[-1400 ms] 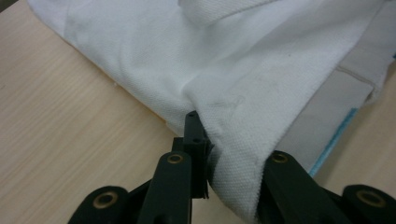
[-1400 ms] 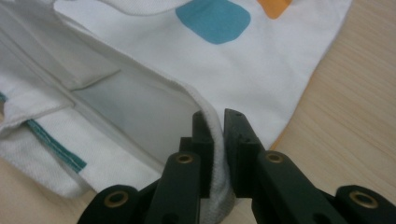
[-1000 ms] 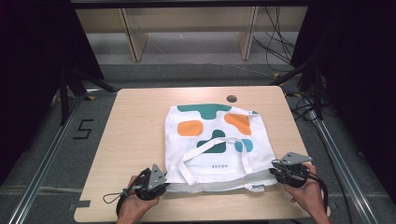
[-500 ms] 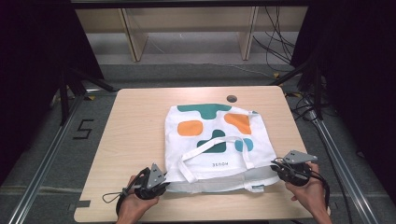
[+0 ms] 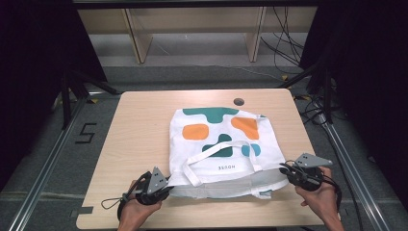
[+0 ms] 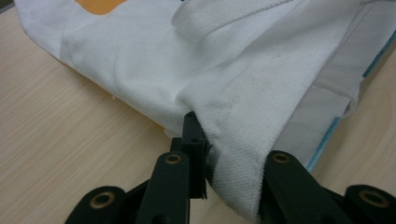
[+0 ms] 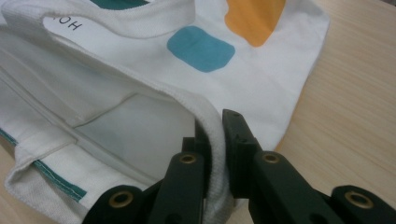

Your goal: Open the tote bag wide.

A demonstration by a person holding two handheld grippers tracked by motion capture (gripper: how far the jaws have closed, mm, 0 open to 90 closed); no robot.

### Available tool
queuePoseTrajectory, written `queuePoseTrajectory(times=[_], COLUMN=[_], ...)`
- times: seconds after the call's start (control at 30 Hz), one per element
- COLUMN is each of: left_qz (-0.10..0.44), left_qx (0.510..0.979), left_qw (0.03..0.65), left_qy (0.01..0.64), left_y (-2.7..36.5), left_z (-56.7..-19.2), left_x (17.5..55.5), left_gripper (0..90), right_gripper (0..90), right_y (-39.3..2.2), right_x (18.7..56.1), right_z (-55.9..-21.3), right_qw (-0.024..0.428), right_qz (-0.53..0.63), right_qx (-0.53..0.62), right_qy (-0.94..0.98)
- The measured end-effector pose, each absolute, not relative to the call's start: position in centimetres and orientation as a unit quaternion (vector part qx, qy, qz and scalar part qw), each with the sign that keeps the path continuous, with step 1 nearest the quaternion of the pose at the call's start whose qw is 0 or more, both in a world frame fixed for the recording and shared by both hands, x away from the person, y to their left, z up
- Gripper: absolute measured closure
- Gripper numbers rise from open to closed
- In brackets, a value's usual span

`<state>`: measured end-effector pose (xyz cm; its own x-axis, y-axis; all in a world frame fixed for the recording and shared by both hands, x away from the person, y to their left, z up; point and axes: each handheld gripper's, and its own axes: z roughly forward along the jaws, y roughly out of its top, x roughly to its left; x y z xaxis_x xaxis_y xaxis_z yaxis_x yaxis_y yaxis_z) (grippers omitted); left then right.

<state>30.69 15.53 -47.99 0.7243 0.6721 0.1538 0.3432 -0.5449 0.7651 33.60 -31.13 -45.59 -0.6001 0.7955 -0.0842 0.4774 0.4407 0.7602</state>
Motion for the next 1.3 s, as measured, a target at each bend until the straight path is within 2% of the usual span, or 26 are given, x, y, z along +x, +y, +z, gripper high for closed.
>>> queuePoseTrajectory(times=[0.07, 0.1, 0.23, 0.5, 0.53, 1.03, 1.3], left_qz=[0.221, 0.221, 0.223, 0.233, 0.239, 0.288, 0.316], left_qx=[0.848, 0.848, 0.833, 0.814, 0.815, 0.775, 0.75], left_qw=[0.377, 0.378, 0.402, 0.433, 0.432, 0.484, 0.514], left_qy=[0.299, 0.298, 0.307, 0.31, 0.303, 0.287, 0.273], left_y=[15.6, 15.8, 16.0, 16.2, 16.3, 16.8, 17.5], left_z=[-47.7, -47.5, -46.6, -44.0, -43.5, -36.7, -33.3], left_x=[30.7, 30.7, 30.7, 31.0, 31.1, 31.3, 31.0], left_gripper=[77.6, 77.7, 78.0, 78.9, 78.9, 80.7, 82.5], right_gripper=[85.8, 85.9, 86.2, 87.1, 87.3, 88.3, 88.4], right_y=[-31.0, -31.2, -31.0, -31.1, -31.0, -31.3, -30.8], right_x=[33.4, 33.7, 33.6, 34.2, 34.2, 34.6, 34.7], right_z=[-45.3, -45.1, -44.0, -41.7, -41.2, -34.4, -30.6], right_qw=[0.213, 0.229, 0.213, 0.238, 0.229, 0.28, 0.284], right_qz=[0.365, 0.371, 0.386, 0.413, 0.414, 0.481, 0.487], right_qx=[0.399, 0.384, 0.396, 0.368, 0.375, 0.336, 0.315], right_qy=[0.814, 0.814, 0.806, 0.798, 0.797, 0.76, 0.764])
